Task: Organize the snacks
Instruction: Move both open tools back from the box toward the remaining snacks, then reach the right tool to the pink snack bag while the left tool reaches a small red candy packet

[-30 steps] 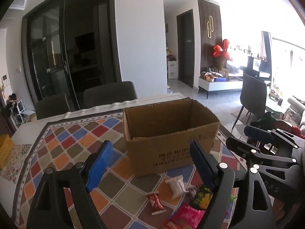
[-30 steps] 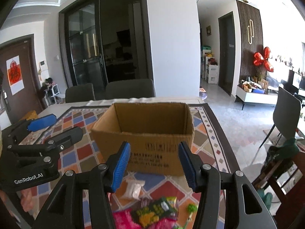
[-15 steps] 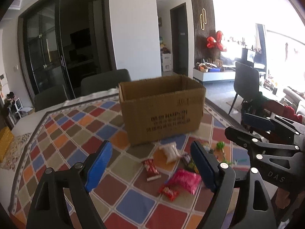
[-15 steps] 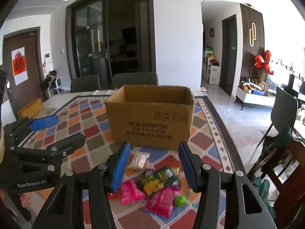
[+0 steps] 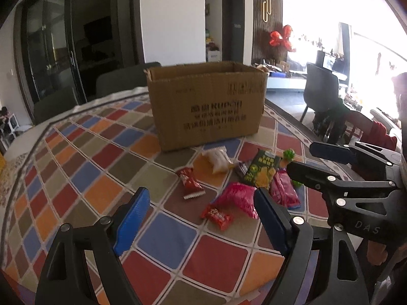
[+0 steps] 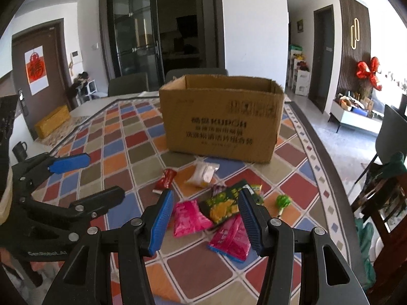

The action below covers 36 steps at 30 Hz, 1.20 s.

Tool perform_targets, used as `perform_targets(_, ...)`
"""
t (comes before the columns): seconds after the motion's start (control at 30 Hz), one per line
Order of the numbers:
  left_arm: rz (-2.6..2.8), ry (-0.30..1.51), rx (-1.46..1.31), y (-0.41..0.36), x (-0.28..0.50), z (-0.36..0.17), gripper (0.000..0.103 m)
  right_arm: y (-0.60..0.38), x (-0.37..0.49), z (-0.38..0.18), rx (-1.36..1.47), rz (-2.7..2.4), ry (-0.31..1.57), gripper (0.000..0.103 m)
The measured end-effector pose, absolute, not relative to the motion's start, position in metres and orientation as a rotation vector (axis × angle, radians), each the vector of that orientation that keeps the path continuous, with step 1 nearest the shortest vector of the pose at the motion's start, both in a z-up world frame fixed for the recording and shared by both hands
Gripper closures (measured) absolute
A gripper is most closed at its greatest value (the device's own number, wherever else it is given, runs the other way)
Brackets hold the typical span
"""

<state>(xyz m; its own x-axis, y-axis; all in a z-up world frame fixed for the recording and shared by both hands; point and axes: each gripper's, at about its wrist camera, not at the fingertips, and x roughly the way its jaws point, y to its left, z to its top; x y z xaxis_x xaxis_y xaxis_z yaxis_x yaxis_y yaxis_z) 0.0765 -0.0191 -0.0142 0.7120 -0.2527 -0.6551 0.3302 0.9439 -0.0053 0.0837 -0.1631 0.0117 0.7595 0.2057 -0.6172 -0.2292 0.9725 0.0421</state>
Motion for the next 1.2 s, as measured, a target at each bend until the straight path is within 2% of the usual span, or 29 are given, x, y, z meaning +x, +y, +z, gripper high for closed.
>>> perform_targets(0.2,-0.354,0.773,0.105,-0.020,0.089,-0.039,0.029,-0.159,0.092,-0.008,-0.047,0.251,0.716,0.049)
perform_targets(0.9,-0.387,0.914,0.058,-0.032,0.125,-0.094,0.051,-0.151,0.114,-0.040,-0.055,0.290,0.804,0.049)
perform_targets(0.97,-0.381,0.926,0.063,-0.034,0.126,-0.098,0.057,-0.151,0.115,-0.042,-0.054,0.293,0.811,0.049)
perform_targets(1.07,-0.383,0.941,0.054,-0.033,0.127,-0.103,0.071,-0.149,0.116,-0.044,-0.054,0.301,0.820,0.049)
perform_targets(1.2,-0.384,0.943,0.026,-0.027,0.127,-0.103,0.076,-0.146,0.119,-0.046,-0.062,0.308,0.826,0.049)
